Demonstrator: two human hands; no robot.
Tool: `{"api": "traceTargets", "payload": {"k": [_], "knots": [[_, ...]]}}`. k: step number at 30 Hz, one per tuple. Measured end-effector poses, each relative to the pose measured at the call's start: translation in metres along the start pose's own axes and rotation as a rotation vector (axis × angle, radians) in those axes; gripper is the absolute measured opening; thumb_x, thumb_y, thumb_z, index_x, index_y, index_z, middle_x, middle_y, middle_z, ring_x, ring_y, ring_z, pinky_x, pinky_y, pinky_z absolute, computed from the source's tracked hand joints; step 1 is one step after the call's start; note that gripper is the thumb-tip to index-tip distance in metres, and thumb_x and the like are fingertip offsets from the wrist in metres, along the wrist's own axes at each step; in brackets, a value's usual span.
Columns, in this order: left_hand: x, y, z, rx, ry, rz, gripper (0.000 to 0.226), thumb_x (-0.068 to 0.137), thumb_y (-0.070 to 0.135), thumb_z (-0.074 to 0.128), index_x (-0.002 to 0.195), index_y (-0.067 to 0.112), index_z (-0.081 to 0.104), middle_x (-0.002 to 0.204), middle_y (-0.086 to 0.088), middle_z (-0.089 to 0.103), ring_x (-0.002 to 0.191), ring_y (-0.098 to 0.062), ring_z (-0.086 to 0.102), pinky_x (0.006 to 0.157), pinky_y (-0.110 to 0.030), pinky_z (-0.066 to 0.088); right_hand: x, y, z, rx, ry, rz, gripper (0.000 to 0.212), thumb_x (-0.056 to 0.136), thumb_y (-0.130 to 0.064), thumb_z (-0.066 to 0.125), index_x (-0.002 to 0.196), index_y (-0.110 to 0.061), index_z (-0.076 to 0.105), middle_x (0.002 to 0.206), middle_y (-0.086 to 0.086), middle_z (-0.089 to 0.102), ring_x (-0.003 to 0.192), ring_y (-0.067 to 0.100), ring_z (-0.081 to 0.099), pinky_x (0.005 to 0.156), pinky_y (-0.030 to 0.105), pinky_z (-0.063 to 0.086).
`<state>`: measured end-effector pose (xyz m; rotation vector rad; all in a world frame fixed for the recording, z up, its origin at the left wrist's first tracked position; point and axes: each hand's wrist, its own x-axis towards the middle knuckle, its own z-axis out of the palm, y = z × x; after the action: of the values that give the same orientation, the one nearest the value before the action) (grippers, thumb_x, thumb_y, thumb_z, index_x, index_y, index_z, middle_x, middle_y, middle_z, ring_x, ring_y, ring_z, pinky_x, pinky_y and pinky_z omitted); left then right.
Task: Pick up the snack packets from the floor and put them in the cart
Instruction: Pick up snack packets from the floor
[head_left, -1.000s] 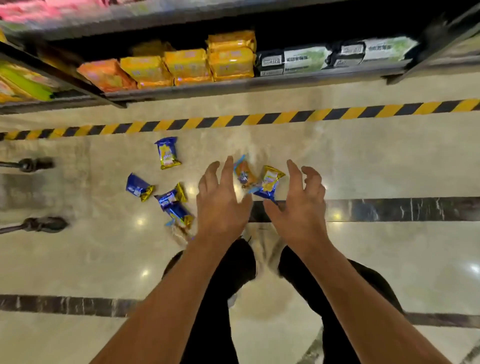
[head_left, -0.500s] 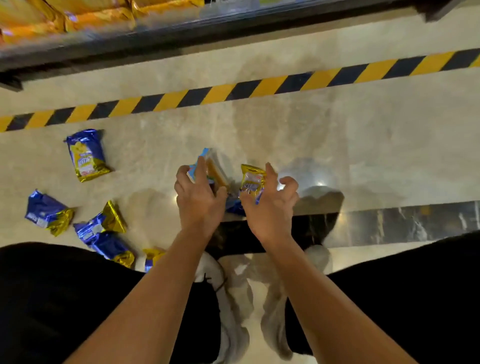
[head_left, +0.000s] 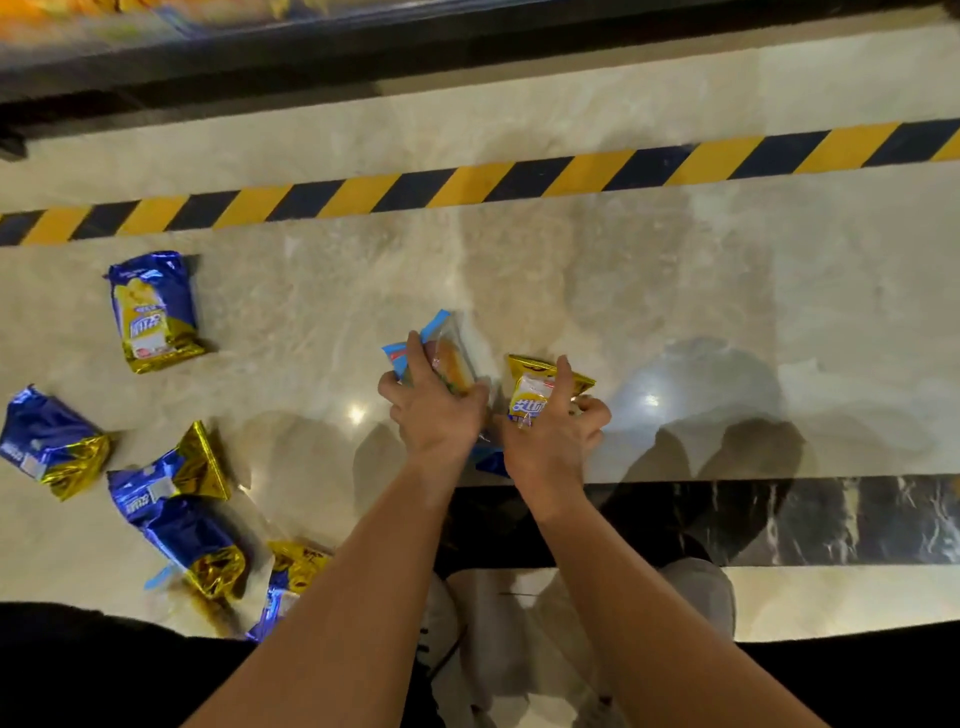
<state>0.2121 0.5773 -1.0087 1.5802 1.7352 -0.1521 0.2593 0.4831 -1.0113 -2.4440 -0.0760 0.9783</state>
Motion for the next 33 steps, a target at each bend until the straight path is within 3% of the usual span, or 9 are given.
{"api": "traceTargets", "payload": {"k": [10,15,18,21,23,25,28,33], "knots": [[-0.001,-0.001,0.010,0.080,0.050,0.036,0.102,0.074,0.029,0.077,0.155,0.035,0.015,0.144,-0.017,0.027,0.114,-0.042,0.045,0.102,-0.045,0.039,0.006,-0.001,0.008,-0.015,0.028,-0.038,0.089,0.080,-0.038,0.075,0.150,-0.038,0.019,0.132,0.010,0.028,0.112,0.033,0.039,0.093,0.038,0.042],[-0.011,0.006,-0.004,0.041,0.039,0.166,0.102,0.071,0.021,0.074,0.155,0.032,0.016,0.147,-0.013,0.021,0.118,-0.041,0.046,0.100,-0.051,0.046,0.006,-0.007,-0.017,0.041,0.027,-0.086,0.090,0.078,-0.018,0.071,0.151,-0.034,0.022,0.134,0.011,0.037,0.118,0.030,0.040,0.095,0.039,0.044],[-0.020,0.024,-0.024,0.040,0.029,0.201,0.107,0.073,0.022,0.079,0.156,0.030,0.012,0.149,-0.013,0.018,0.121,-0.038,0.047,0.100,-0.048,0.048,-0.002,-0.030,-0.043,0.070,0.029,-0.107,0.091,0.078,-0.017,0.069,0.152,-0.037,0.019,0.135,0.008,0.036,0.119,0.026,0.041,0.088,0.036,0.045],[-0.038,0.046,-0.059,-0.021,0.036,0.241,0.110,0.074,0.023,0.080,0.158,0.029,0.008,0.152,-0.016,0.013,0.127,-0.037,0.043,0.106,-0.045,0.044,-0.019,-0.063,-0.077,0.082,0.015,-0.189,0.093,0.079,-0.024,0.070,0.153,-0.038,0.016,0.133,0.008,0.042,0.117,0.026,0.047,0.087,0.039,0.049],[-0.055,0.062,-0.089,-0.045,0.014,0.256,0.110,0.075,0.022,0.079,0.158,0.029,0.007,0.147,-0.016,0.021,0.127,-0.035,0.042,0.108,-0.039,0.041,-0.036,-0.088,-0.105,0.081,-0.008,-0.220,0.094,0.075,-0.033,0.068,0.153,-0.039,0.015,0.130,0.005,0.050,0.116,0.026,0.050,0.088,0.041,0.050],[-0.077,0.080,-0.125,-0.023,-0.021,0.260,0.109,0.076,0.024,0.078,0.158,0.032,0.007,0.133,-0.013,0.035,0.117,-0.030,0.049,0.099,-0.032,0.044,-0.059,-0.113,-0.135,0.115,-0.020,-0.236,0.095,0.067,-0.043,0.061,0.151,-0.043,0.016,0.127,0.001,0.057,0.114,0.026,0.055,0.089,0.044,0.052],[-0.125,0.109,-0.186,0.006,-0.081,0.270,0.106,0.076,0.032,0.073,0.157,0.041,0.005,0.123,-0.006,0.044,0.108,-0.025,0.055,0.093,-0.038,0.050,-0.105,-0.153,-0.182,0.130,-0.026,-0.267,0.095,0.062,-0.051,0.055,0.149,-0.044,0.019,0.125,-0.001,0.061,0.111,0.022,0.060,0.092,0.044,0.053],[-0.221,0.154,-0.300,-0.033,-0.066,0.306,0.102,0.077,0.034,0.071,0.155,0.042,0.006,0.126,-0.003,0.045,0.109,-0.027,0.055,0.089,-0.039,0.049,-0.204,-0.223,-0.268,0.108,-0.067,-0.359,0.092,0.072,-0.035,0.066,0.152,-0.040,0.022,0.124,-0.004,0.058,0.107,0.016,0.060,0.088,0.034,0.051]]}}
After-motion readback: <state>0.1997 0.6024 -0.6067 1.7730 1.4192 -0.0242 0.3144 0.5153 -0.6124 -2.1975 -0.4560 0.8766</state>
